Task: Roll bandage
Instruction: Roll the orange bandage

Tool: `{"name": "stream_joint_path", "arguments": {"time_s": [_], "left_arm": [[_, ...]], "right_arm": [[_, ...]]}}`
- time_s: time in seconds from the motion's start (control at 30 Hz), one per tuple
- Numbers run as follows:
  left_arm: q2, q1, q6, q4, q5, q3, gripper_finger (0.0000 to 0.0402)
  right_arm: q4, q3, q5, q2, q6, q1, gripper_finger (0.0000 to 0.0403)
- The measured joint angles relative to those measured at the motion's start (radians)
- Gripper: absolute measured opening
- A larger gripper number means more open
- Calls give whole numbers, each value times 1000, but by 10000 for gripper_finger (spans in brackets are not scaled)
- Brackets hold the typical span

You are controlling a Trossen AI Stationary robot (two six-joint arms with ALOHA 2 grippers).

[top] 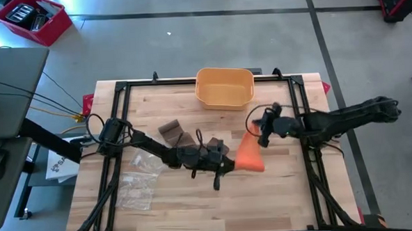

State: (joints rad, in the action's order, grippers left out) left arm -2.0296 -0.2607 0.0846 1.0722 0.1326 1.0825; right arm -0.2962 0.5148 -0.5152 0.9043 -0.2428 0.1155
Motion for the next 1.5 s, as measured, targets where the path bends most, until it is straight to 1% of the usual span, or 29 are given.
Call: {"name": "stream_joint_path", "arguments": {"time_s": [0.17, 0.23, 0.33, 0.47, 0.57, 0.7, 0.8, 0.87, 0.97, 1.07, 1.13, 1.2, 1.27, 1.4, 1.5], "left_arm": [[0, 71, 41, 46, -76, 0, 10], [0, 94, 68, 49, -79, 0, 10], [0, 118, 96, 49, -93, 0, 10], [1, 132, 125, 58, -103, 0, 10], [5, 137, 164, 87, -89, 0, 10], [6, 134, 175, 92, -12, 0, 10], [6, 129, 175, 77, 23, 0, 10], [6, 129, 176, 56, 35, 0, 10], [6, 129, 164, 32, 35, 0, 10], [6, 119, 159, 15, 37, 0, 10], [6, 107, 137, 15, 48, 0, 10], [6, 91, 123, 17, 92, 0, 10], [12, 85, 142, 11, 136, -2, 10], [32, 110, 198, -63, 177, -5, 10], [32, 121, 233, -132, 178, -6, 10]], "right_arm": [[102, -124, 104, 0, -98, 44, 0], [168, -159, 87, 0, -135, 70, 0], [268, -196, 43, 0, -137, 106, 0], [273, -206, 47, 0, -153, 126, 4], [271, -206, 72, 0, -141, 132, 31], [266, -206, 102, 0, -132, 134, 92], [220, -206, 113, -7, -164, 134, 134], [196, -206, 134, -23, -181, 134, 154], [139, -206, 182, -61, -211, 134, 171], [71, -206, 207, -104, -252, 141, 172], [24, -206, 209, -131, -258, 166, 170], [10, -206, 214, -152, -276, 209, 166], [10, -206, 221, -157, -303, 264, 161], [41, -206, 244, -117, -408, 396, 149], [49, -164, 231, -63, -431, 487, 140]]}}
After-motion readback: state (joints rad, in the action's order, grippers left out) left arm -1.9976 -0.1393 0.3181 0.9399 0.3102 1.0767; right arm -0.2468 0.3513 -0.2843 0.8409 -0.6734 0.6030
